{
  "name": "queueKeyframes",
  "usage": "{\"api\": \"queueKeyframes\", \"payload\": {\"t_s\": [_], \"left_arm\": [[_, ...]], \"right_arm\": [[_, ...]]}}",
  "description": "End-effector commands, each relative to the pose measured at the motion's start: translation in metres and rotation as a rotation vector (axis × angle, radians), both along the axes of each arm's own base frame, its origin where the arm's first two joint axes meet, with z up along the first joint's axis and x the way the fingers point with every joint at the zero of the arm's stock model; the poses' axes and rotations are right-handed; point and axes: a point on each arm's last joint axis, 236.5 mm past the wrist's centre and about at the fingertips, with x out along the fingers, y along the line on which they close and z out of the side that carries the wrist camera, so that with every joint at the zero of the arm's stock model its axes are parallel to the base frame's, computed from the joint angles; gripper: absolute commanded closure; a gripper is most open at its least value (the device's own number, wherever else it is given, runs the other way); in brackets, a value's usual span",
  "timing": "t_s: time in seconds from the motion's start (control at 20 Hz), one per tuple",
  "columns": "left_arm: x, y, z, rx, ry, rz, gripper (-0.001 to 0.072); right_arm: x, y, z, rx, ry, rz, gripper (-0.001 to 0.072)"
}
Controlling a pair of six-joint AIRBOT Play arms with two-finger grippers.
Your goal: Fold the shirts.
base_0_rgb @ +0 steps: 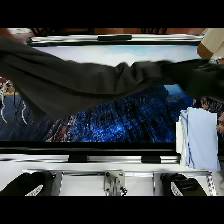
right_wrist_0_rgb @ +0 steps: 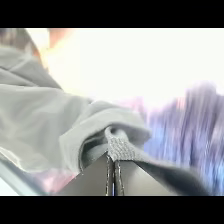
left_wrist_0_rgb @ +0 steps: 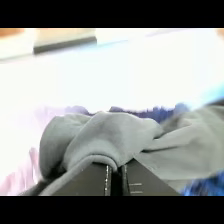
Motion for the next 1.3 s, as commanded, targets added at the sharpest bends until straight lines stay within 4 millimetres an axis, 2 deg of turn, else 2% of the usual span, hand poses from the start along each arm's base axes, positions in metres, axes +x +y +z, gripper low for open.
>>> {"api": "queueKeyframes", "payload": {"t_s": [0.0,0.05,0.1,0.2,0.3,0.4,0.45,0.55,0.6,0.7,0.75,0.8,0.85,0.9,1.0,1.15,1.25], "left_arm": [[-0.031,0.032,0.038,-0.021,-0.098,0.051,0.0669],[-0.024,0.036,0.025,0.016,-0.058,0.079,0.0669],[-0.013,0.037,0.008,0.058,-0.008,0.102,0.0669],[0.014,0.025,-0.036,0.127,0.101,0.104,0.0668],[0.044,0.007,-0.105,0.221,0.268,0.091,0.0669],[0.071,-0.007,-0.193,0.333,0.456,0.082,0.0668],[0.081,-0.016,-0.24,0.378,0.547,0.068,0.0669],[0.095,-0.04,-0.313,0.401,0.687,0.022,0.0667],[0.102,-0.053,-0.341,0.393,0.743,0.002,0.0667],[0.11,-0.075,-0.392,0.373,0.852,-0.028,0.064],[0.107,-0.079,-0.412,0.382,0.919,-0.037,0.0506],[0.101,-0.077,-0.425,0.413,0.986,-0.041,0.0296],[0.094,-0.069,-0.43,0.474,1.045,-0.055,0.0129],[0.088,-0.056,-0.425,0.545,1.082,-0.088,0.0091],[0.081,-0.021,-0.398,0.632,1.125,-0.089,0.0091],[0.08,0.03,-0.353,0.539,1.086,0.034,0.0094],[0.059,0.067,-0.345,0.466,1.108,0.128,0.0094]], "right_arm": [[-0.042,-0.035,0.038,-0.02,-0.107,-0.144,0.0647],[-0.042,-0.048,0.015,-0.085,-0.026,-0.188,0.0646],[-0.04,-0.063,-0.017,-0.167,0.087,-0.231,0.0646],[-0.041,-0.08,-0.078,-0.287,0.322,-0.258,0.0646],[-0.041,-0.075,-0.134,-0.315,0.512,-0.223,0.0646],[-0.038,-0.064,-0.191,-0.303,0.669,-0.178,0.0646],[-0.037,-0.062,-0.221,-0.299,0.736,-0.173,0.0646],[-0.033,-0.063,-0.286,-0.284,0.867,-0.208,0.0646],[-0.03,-0.062,-0.312,-0.269,0.913,-0.225,0.0646],[-0.026,-0.055,-0.35,-0.213,0.99,-0.244,0.0646],[-0.024,-0.048,-0.36,-0.178,1.019,-0.238,0.0646],[-0.021,-0.043,-0.364,-0.159,1.036,-0.232,0.0646],[-0.016,-0.038,-0.364,-0.135,1.036,-0.226,0.0646],[-0.011,-0.037,-0.364,-0.125,1.02,-0.227,0.0646],[-0.007,-0.038,-0.363,-0.122,1.0,-0.234,0.0646],[-0.011,-0.038,-0.364,-0.137,1.011,-0.22,0.0646],[-0.012,-0.038,-0.365,-0.153,1.005,-0.205,0.0646]]}}
